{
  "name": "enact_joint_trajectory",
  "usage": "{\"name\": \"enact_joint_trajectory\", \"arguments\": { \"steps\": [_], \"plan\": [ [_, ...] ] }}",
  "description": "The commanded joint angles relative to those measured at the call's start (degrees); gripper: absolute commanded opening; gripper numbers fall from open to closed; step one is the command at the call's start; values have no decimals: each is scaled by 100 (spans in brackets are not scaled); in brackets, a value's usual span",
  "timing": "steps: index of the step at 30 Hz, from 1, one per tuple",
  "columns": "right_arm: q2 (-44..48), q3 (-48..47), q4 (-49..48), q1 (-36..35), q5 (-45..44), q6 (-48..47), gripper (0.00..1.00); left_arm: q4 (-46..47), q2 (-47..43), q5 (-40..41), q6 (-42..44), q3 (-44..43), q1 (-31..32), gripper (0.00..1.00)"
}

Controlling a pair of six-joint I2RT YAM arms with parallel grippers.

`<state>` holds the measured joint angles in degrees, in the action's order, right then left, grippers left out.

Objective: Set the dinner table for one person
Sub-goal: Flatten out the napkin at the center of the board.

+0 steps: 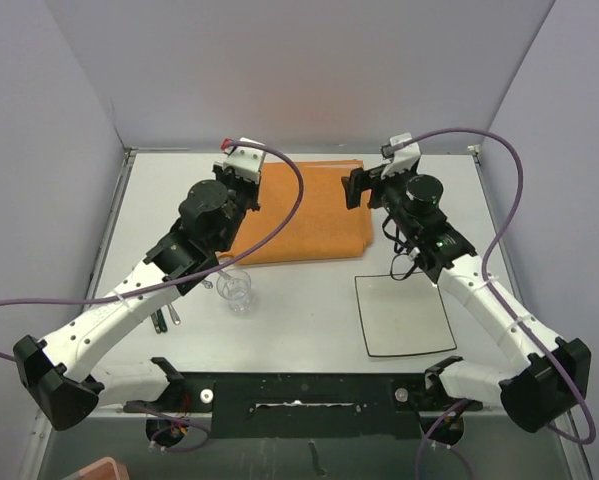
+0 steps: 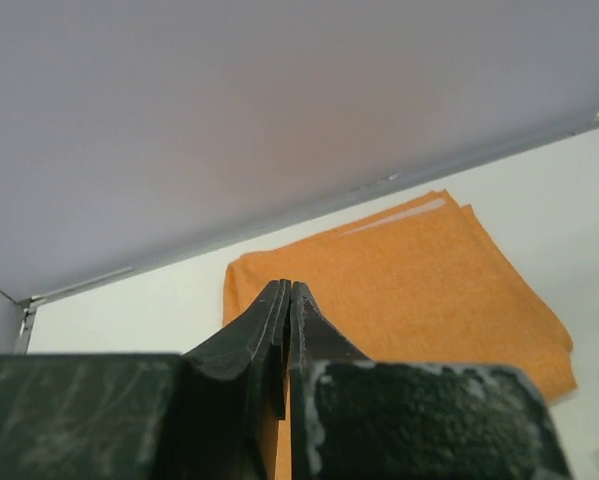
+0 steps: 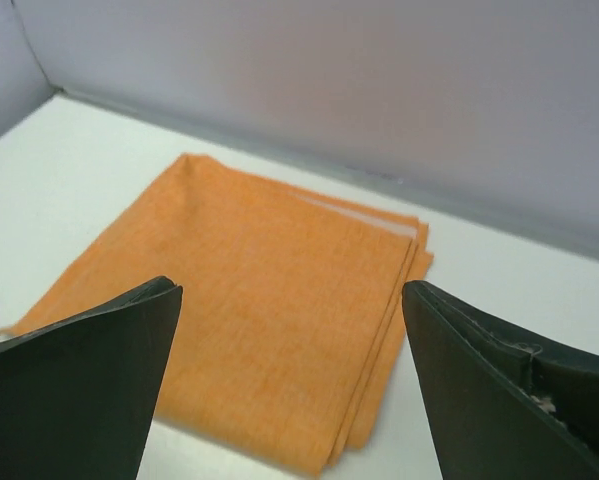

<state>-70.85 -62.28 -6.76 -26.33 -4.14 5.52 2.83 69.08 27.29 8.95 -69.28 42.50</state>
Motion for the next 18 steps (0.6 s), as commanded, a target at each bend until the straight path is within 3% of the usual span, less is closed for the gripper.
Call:
{"name": "enact_joint_trajectory", "arguments": {
  "steps": [1,5,7,11,18],
  "plan": [
    [168,338,1457,26,16,335,97,-1285,203,438,-396,-43,302,0],
    [21,107,2129,22,-92,582,90,-2162,493,355,-901,-406,305,3],
    [-159,-75,2421,25,-250,760,89,-2285,562,331,-1116,-408,302,26],
    [-680,-560,2880,28,-499,1065,91,-2290,750,252,-1336,-371,209,48],
    [-1428,-1088,3322,53,-832,1393,94,-2864,1338,-136,-2156,-701,-407,52]
  ]
}}
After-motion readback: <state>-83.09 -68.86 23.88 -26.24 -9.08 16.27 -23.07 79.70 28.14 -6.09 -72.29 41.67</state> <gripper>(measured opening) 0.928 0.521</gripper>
